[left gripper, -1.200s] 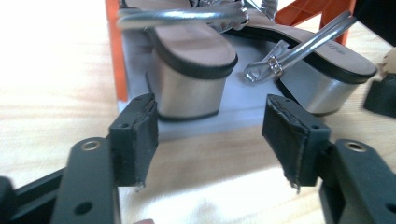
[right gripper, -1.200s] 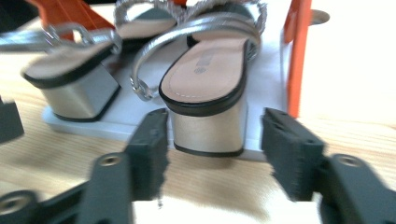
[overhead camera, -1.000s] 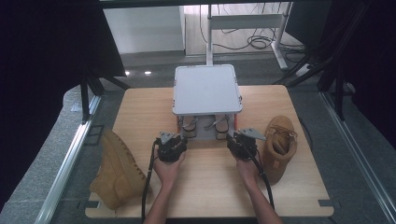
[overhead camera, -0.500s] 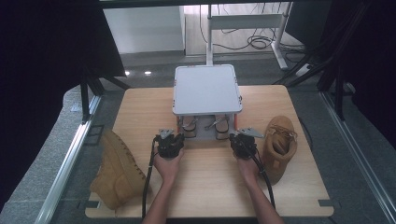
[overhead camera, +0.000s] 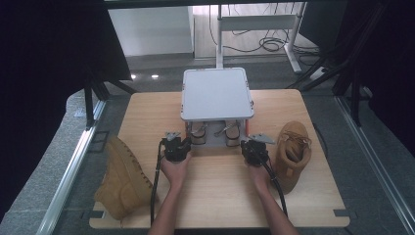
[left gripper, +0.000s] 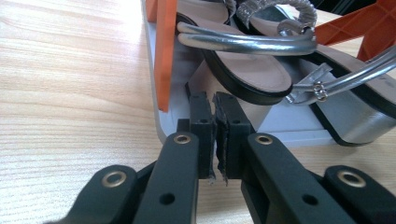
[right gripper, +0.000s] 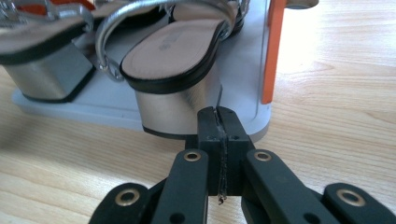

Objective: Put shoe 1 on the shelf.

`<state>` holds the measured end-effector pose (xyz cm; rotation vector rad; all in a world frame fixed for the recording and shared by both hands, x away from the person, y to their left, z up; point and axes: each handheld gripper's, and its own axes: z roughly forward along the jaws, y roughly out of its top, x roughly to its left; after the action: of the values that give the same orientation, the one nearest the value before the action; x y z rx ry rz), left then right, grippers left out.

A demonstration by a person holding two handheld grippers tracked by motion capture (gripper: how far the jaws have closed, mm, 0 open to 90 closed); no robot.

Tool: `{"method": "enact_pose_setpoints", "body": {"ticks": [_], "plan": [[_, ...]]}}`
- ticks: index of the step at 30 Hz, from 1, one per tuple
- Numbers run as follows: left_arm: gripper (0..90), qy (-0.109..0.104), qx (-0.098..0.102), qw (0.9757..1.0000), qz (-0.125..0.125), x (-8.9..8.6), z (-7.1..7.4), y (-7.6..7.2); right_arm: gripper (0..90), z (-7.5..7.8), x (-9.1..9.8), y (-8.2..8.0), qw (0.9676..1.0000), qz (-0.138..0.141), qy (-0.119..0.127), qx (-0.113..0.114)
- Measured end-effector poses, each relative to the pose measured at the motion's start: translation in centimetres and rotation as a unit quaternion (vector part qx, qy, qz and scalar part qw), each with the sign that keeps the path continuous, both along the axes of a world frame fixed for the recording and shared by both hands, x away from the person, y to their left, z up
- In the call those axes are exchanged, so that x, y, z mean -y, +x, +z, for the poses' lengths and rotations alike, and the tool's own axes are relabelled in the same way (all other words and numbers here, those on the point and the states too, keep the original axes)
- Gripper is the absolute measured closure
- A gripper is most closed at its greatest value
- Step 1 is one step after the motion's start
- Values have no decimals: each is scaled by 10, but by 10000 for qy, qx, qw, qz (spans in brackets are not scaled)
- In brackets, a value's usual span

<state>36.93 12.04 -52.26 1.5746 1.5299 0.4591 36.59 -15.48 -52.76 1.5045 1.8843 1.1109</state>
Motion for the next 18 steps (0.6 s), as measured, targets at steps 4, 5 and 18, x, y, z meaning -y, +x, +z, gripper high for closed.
{"method": "enact_pose_setpoints", "body": {"ticks": [4, 5, 18], "plan": [[861, 0, -59, 10000, -16, 1, -2, 3, 895, -1, -4, 3, 10000, -12, -5, -27], [862, 2, -58, 10000, -31, 1, -2, 4, 895, -1, -6, 5, 10000, -5, -2, -74], [884, -43, 36, 9999, -125, 4, 0, 7, 896, 1, -22, 8, 9998, 111, -139, -37]]}}
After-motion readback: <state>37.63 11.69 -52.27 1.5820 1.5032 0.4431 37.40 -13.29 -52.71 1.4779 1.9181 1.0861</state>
